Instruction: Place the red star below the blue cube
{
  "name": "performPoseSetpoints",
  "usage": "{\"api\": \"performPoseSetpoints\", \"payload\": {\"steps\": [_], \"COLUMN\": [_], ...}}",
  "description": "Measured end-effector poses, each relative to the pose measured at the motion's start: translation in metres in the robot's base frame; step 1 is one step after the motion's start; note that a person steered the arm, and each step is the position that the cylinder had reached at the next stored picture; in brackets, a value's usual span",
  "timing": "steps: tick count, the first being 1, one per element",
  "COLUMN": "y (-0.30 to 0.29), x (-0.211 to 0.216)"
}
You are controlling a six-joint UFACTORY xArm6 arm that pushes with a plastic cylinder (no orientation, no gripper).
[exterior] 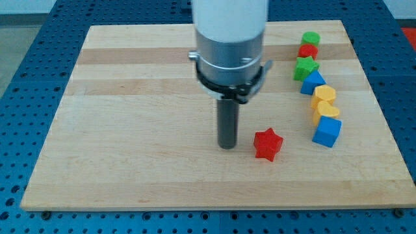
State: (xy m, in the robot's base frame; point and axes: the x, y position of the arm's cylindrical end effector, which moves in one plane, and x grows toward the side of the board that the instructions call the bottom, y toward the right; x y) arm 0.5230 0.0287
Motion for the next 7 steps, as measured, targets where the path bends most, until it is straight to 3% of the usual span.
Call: {"api": "performPoseSetpoints", "payload": {"steps": [3,5,7], "y": [0.111,0.069,0.089], "x": [0.013,0.044,0.058]}}
